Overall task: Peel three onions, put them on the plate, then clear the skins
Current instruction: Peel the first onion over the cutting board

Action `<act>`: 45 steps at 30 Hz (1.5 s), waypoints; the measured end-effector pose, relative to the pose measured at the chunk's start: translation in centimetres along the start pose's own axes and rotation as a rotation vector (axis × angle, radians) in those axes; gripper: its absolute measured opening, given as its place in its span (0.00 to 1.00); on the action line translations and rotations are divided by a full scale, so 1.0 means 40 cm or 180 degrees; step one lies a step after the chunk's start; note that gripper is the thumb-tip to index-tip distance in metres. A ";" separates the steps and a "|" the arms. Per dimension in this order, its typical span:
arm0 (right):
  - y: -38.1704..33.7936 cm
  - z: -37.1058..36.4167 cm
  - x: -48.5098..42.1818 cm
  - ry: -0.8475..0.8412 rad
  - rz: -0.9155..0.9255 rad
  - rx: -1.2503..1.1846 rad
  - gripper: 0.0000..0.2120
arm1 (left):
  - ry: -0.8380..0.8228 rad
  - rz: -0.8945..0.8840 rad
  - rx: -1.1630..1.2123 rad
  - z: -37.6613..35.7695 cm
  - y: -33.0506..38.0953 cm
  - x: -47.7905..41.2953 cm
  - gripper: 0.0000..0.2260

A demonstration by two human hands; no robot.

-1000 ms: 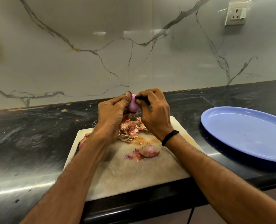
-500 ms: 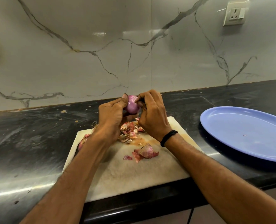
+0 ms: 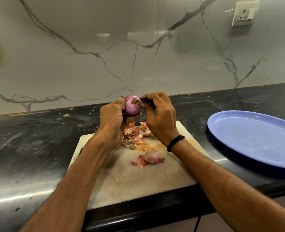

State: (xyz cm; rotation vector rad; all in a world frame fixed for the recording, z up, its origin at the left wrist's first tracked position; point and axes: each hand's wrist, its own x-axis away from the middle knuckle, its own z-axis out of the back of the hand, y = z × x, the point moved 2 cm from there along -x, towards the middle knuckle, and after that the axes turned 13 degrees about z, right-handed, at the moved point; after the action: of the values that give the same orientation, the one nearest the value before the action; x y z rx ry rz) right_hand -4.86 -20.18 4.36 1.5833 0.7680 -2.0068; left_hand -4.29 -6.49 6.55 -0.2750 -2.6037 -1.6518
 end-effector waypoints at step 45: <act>0.012 -0.005 0.005 0.0136 -0.0098 -0.0079 0.02 | -0.0084 0.0015 0.0078 -0.015 -0.009 0.010 0.09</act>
State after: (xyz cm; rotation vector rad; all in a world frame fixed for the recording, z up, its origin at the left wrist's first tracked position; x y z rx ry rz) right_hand -4.45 -20.38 4.06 1.6143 0.8351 -1.9831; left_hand -4.76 -7.13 6.55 -0.3036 -2.6382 -1.6245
